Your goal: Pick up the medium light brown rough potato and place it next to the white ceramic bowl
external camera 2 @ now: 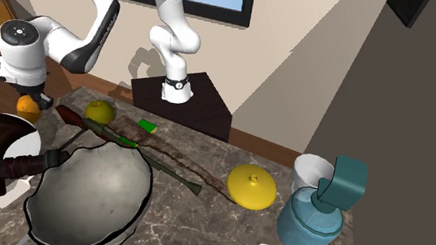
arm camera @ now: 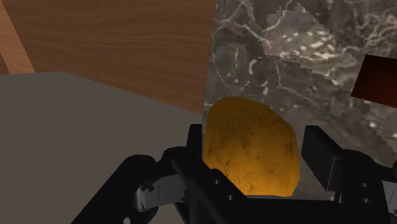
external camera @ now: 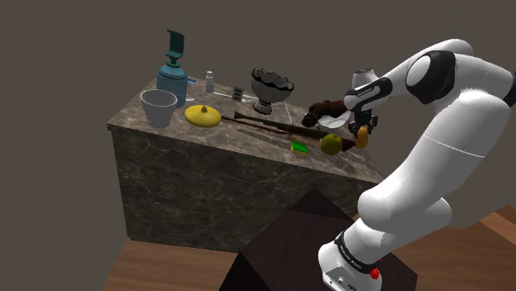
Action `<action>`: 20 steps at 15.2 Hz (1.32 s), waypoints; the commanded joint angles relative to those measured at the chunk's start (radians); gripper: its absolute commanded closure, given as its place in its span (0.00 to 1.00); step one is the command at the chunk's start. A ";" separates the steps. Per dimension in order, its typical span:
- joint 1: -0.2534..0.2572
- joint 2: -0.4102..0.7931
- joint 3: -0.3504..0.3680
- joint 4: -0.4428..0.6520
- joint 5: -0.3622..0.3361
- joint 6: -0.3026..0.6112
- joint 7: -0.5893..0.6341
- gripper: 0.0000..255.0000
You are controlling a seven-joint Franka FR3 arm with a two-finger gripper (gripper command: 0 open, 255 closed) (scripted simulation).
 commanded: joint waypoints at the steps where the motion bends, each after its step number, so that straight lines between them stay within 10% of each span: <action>1: -0.003 0.018 -0.001 -0.011 -0.003 0.023 0.011 1.00; 15: -0.011 0.070 -0.001 -0.033 -0.013 0.088 0.049 1.00; 16: -0.011 0.069 -0.002 -0.034 -0.013 0.088 0.049 0.00; 20: -0.012 0.067 -0.003 -0.035 -0.014 0.089 0.047 0.00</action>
